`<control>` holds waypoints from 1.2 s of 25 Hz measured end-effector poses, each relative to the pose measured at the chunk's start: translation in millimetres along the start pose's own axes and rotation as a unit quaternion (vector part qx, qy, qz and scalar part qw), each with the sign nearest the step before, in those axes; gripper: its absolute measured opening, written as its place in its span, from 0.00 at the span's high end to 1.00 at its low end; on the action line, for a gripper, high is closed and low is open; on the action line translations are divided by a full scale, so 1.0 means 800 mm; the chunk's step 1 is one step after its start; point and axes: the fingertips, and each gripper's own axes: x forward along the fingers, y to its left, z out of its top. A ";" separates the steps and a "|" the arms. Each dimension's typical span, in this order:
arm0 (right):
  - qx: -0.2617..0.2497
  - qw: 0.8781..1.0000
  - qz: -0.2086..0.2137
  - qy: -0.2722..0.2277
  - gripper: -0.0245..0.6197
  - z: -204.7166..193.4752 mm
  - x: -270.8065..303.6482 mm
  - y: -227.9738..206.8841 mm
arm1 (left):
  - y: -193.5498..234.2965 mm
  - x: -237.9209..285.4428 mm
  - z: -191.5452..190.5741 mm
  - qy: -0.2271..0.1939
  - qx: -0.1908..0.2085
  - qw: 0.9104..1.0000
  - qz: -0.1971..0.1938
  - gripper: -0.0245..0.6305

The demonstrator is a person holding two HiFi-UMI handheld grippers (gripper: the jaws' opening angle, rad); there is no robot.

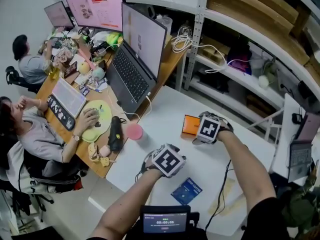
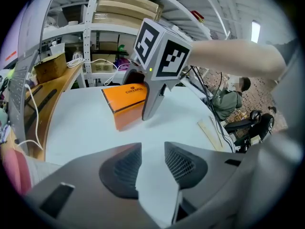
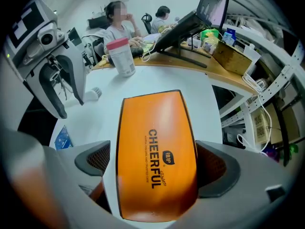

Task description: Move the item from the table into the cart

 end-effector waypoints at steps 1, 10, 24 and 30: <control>-0.002 1.000 0.002 0.002 0.11 0.000 0.004 -0.002 | -0.002 0.003 -0.004 0.005 -0.006 1.000 -0.010 0.71; -0.035 0.997 -0.032 0.068 0.20 -0.024 0.030 -0.025 | 0.007 0.007 -0.013 0.006 -0.016 1.000 -0.017 0.71; 0.007 1.000 -0.015 0.014 0.29 -0.003 0.020 0.007 | 0.004 -0.008 -0.019 -0.012 0.000 1.000 0.005 0.71; 0.014 0.999 -0.035 -0.010 0.29 -0.004 -0.027 0.028 | -0.016 -0.024 -0.008 -0.012 0.020 1.000 0.011 0.71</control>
